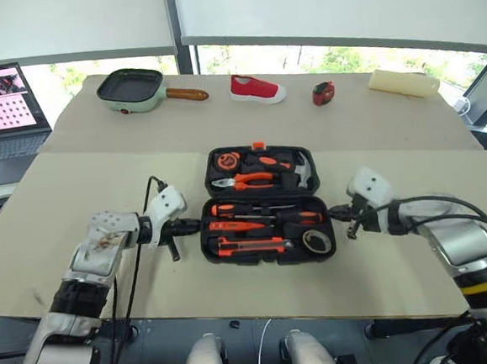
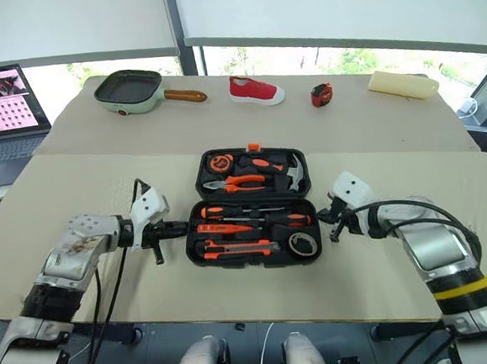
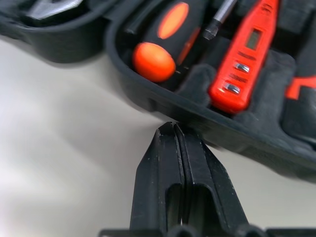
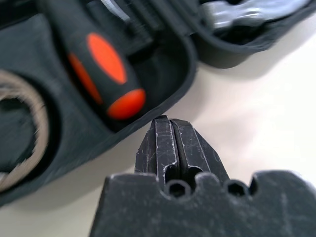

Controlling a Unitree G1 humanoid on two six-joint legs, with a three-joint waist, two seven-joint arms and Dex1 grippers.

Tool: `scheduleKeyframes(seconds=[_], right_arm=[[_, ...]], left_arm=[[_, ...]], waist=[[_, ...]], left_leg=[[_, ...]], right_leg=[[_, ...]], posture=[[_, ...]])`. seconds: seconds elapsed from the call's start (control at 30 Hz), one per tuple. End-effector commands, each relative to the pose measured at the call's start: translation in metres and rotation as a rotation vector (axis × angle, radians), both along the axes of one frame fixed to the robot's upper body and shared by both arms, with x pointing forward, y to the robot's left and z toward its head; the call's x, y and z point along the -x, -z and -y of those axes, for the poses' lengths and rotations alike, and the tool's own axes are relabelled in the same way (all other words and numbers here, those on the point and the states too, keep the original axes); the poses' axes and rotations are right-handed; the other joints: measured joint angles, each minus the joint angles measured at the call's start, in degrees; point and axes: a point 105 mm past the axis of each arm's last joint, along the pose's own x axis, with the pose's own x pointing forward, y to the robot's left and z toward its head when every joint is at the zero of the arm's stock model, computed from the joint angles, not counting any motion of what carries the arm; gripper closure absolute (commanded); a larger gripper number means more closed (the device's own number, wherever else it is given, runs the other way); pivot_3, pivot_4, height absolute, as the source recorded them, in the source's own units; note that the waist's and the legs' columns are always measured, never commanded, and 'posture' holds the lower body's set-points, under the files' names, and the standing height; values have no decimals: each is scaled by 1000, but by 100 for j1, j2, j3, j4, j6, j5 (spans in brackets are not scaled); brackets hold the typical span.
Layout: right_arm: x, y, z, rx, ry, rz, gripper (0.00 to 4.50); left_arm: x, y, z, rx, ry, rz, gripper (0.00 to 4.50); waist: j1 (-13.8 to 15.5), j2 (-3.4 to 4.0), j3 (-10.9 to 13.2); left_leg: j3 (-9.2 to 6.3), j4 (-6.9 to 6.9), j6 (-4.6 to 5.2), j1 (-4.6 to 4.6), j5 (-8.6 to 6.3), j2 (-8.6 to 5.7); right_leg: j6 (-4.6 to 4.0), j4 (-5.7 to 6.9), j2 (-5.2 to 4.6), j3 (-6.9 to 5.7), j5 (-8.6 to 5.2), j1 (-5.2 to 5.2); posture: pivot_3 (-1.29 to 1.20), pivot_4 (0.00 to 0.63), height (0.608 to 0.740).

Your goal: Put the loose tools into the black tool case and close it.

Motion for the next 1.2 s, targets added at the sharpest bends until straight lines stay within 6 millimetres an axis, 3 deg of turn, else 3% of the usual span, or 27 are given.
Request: scheduleKeyframes(seconds=[0.03, 0.37, 0.53, 0.7, 0.77, 0.83, 0.9, 1.0, 1.07, 1.2], right_arm=[[18, -13, -25, -59, -126, 20, 4500], [56, 4, -19, -40, -96, -32, 4500], [59, 4, -7, -19, -35, -26, 4500], [51, 0, 26, 56, 62, -9, 4500], [42, -7, 41, 46, 134, -2, 4500], [29, -21, 49, -26, 207, 4, 3920], [20, -31, 49, -101, 247, -4, 3291], [3, -45, 40, -241, 299, -31, 2303], [-21, -54, 32, -386, 392, -86, 1648], [-42, -51, 19, -478, 472, -193, 1648]], left_arm=[[21, 4, 14, 3, 121, -19, 4414], [53, 12, -4, -40, 123, -69, 4414], [52, 15, -20, -63, 65, -70, 4414], [39, 12, -50, -99, -34, -81, 4414], [28, 6, -60, -63, -111, -103, 3914], [9, -9, -64, 41, -210, -142, 3476], [-3, -20, -64, 119, -273, -179, 2650], [-20, -40, -49, 285, -347, -319, 1619], [-38, -52, -31, 388, -413, -433, 950], [-56, -58, -9, 437, -505, -549, 950]], waist=[[-22, 0, 0], [-67, 2, -3], [-73, 2, -3], [-82, 4, -4], [-87, 2, -5], [-90, 2, -3], [-95, 1, -2], [-88, -6, 1], [-78, -8, 0], [-64, -10, 6]], left_leg=[[0, 0, 0, 1, 0, 1], [0, -5, -1, 9, -1, 0], [1, -5, -1, 16, 0, 0], [2, -5, -1, 19, 0, 0], [3, -5, -1, 28, 0, 3], [3, -5, -4, 37, 3, 3], [1, -5, 2, 36, 15, 3], [-2, -4, 2, 37, 16, 3], [-5, 3, 2, 20, 16, 1], [-14, 23, 7, -4, 21, -6]], right_leg=[[-1, 0, 0, 0, 0, 1], [-1, -1, -2, 1, -1, 5], [-2, 0, -2, 1, -1, 10], [-2, 0, -2, 1, -1, 10], [-6, 2, 0, 1, 0, 15], [-7, 4, 2, 1, 0, 18], [-7, 6, 6, 2, 1, 12], [-12, 7, 7, 1, 5, 18], [-8, 7, 7, 1, 9, 11], [6, 8, 5, -2, 18, 4]], posture=[[0, 150, 740], [0, 150, 740], [0, 150, 740], [0, 150, 740], [0, 150, 740], [0, 150, 740], [0, 150, 740], [0, 150, 740], [0, 150, 740], [0, 150, 740]])
